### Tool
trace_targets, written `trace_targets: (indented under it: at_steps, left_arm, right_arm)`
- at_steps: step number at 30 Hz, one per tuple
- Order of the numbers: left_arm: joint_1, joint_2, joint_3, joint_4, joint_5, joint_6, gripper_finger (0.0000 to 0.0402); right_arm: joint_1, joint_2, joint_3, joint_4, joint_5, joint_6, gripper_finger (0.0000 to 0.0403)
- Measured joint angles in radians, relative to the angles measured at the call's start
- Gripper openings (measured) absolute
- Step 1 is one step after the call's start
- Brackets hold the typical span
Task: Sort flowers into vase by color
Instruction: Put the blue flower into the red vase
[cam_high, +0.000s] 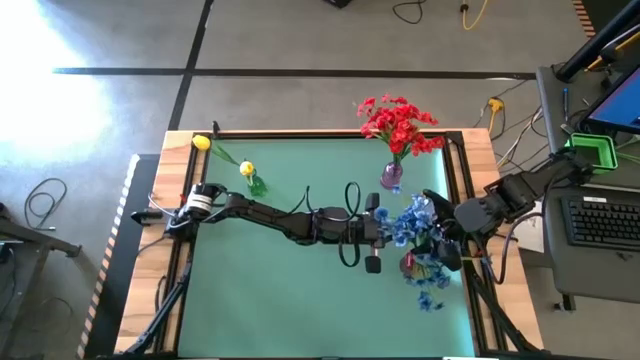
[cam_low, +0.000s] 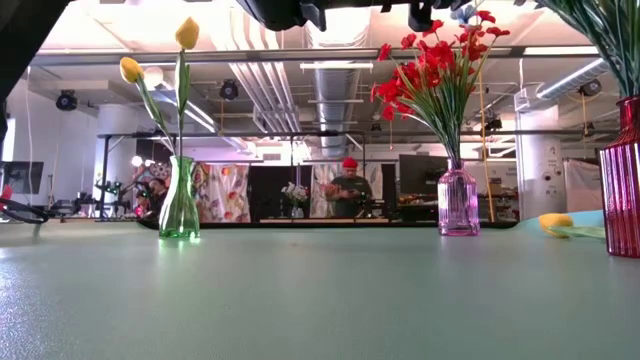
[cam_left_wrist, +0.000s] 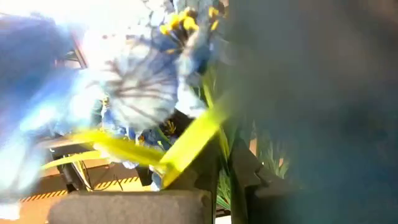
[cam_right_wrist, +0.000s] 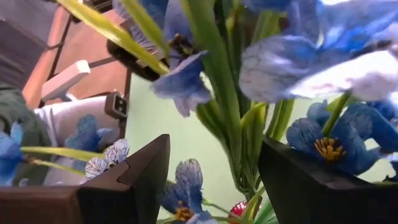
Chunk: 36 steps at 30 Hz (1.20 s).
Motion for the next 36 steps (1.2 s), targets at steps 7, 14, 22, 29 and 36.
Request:
trace_targets:
  at_steps: [7, 14, 22, 29, 36]
  left_arm:
    - [-0.002, 0.0, 0.0, -0.008, 0.007, 0.0, 0.0]
    - [-0.002, 0.0, 0.0, -0.019, 0.008, 0.0, 0.0]
    - [-0.003, 0.001, 0.0, -0.027, 0.008, 0.0, 0.0]
    - [0.0, 0.001, 0.0, -0.026, 0.0, 0.0, 0.0]
    - [-0.001, 0.001, 0.0, -0.025, 0.001, 0.0, 0.0]
  right_arm:
    - [0.0, 0.029, 0.0, -0.002, -0.034, -0.07, 0.0226]
    - [-0.001, 0.047, 0.0, -0.002, -0.034, -0.043, 0.0226]
    - [-0.001, 0.046, 0.0, -0.023, -0.068, -0.009, 0.0234]
    - [0.0, 0.046, 0.0, -0.038, -0.018, -0.035, 0.0288]
    - [0.0, 0.046, 0.051, -0.046, -0.014, -0.034, 0.0314]
